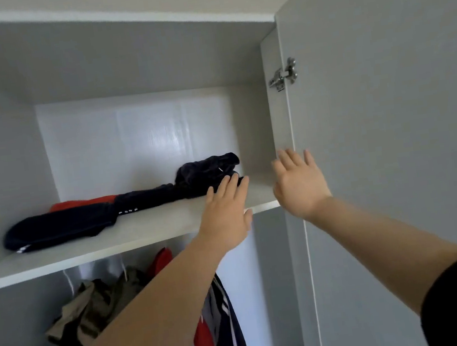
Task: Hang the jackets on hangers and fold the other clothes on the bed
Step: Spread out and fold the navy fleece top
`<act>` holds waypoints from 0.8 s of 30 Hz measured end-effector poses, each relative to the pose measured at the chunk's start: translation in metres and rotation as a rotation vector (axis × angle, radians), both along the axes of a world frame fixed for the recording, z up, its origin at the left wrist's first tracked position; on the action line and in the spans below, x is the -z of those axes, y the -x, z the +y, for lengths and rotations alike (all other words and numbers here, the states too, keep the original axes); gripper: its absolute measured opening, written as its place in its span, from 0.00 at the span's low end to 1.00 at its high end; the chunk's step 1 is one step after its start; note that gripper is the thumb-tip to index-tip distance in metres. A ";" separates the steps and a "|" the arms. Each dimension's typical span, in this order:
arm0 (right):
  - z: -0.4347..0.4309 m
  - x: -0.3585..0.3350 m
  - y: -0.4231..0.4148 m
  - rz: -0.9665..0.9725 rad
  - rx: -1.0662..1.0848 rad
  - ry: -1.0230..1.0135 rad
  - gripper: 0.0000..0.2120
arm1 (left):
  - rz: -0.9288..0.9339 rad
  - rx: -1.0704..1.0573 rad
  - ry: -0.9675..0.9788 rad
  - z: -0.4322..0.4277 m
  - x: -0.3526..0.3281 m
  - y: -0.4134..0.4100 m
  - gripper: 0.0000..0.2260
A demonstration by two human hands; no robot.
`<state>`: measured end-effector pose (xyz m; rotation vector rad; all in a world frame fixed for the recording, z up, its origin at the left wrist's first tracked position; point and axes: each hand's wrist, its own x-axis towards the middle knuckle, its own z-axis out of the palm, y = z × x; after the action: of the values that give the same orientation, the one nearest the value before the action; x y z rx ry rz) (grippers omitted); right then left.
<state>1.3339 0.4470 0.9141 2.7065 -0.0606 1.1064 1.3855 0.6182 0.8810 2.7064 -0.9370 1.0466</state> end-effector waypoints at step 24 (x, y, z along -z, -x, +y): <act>-0.289 0.067 0.594 0.009 0.689 -0.081 0.25 | -0.079 0.789 0.050 -0.367 0.036 0.487 0.28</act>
<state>0.7403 0.1578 0.8470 2.4252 -0.9673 0.8762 0.8988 0.2513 0.8448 1.9318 -1.7403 0.9586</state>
